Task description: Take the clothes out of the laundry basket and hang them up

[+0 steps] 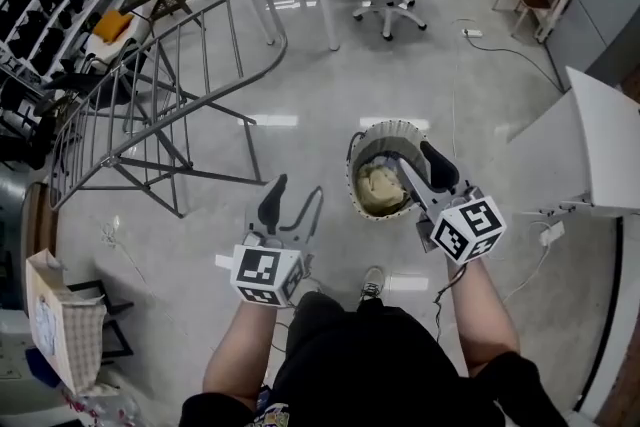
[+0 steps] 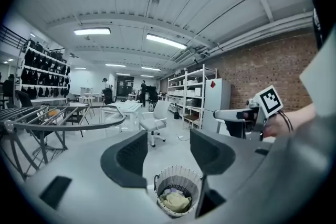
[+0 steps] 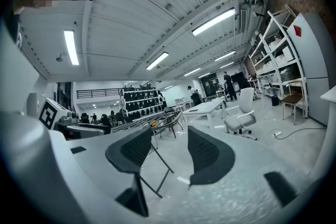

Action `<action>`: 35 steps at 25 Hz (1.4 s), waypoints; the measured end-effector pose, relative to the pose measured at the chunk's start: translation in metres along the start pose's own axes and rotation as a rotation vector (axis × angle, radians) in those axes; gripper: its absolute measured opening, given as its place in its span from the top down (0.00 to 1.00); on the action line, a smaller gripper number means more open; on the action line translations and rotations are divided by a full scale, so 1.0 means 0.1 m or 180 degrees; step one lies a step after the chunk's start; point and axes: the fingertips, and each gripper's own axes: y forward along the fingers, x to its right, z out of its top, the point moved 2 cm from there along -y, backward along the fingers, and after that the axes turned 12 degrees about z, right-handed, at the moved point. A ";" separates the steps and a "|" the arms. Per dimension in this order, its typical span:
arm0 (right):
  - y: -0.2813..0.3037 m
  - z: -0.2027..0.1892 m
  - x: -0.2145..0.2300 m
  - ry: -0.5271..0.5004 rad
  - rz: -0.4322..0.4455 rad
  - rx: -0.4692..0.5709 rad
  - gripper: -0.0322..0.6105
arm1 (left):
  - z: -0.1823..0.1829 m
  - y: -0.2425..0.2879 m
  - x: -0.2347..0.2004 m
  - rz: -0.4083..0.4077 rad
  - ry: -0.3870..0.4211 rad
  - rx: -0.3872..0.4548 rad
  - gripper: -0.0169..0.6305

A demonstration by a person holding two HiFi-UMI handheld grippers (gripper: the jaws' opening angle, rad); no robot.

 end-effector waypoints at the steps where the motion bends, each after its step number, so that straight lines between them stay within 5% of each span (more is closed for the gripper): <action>1: 0.03 -0.01 0.04 0.0005 -0.0024 -0.0009 0.60 | 0.00 0.07 -0.01 -0.0019 -0.0005 -0.0006 0.62; 25: 1.23 0.03 0.88 0.0102 -0.1454 0.0024 0.58 | 0.03 2.14 -0.73 -0.1562 0.0105 -0.0190 0.62; 35: 1.28 -0.21 1.33 0.0273 -0.1552 -0.0094 0.58 | -0.10 2.57 -0.57 -0.1686 0.0077 -0.0265 0.62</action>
